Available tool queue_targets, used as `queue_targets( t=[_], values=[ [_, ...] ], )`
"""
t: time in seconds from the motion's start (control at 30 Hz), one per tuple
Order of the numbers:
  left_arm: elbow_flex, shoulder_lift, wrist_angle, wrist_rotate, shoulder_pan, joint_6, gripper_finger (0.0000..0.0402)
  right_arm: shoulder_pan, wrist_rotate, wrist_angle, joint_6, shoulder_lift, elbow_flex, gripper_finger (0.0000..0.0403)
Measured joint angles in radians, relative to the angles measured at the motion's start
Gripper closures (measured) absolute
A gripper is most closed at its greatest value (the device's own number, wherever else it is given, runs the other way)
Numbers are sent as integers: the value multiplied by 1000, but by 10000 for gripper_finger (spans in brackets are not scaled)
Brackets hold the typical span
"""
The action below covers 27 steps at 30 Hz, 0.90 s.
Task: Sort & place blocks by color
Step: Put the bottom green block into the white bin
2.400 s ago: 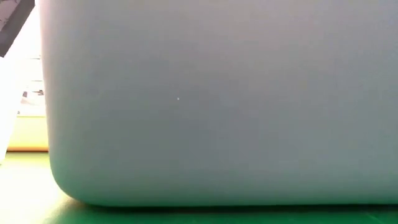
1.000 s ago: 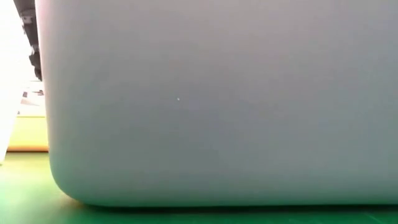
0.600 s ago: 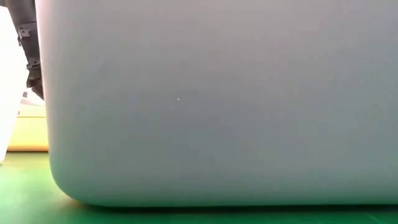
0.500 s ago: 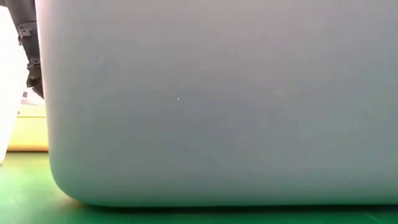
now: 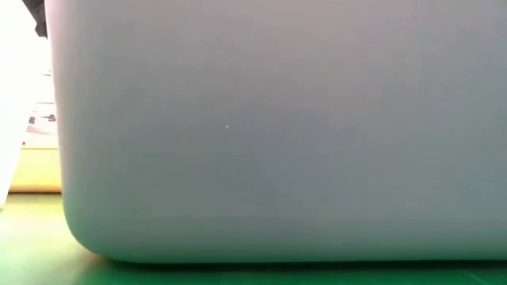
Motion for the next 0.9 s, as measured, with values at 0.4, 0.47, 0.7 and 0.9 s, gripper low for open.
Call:
queue_targets(
  t=[0.4, 0.47, 0.7, 0.9],
  values=[
    [3, 67, 472, -61, 3, 396, 174, 0, 0, 0, -1, 0, 0, 149],
    [3, 94, 559, -61, 3, 472, 174, 0, 0, 0, 0, 0, 0, 149],
    [4, 234, 784, -21, 5, 667, 174, 0, 0, 0, 0, 0, 0, 149],
    [4, 351, 935, 10, 5, 753, 174, 0, 0, 0, -1, 0, 0, 149]
  ],
)
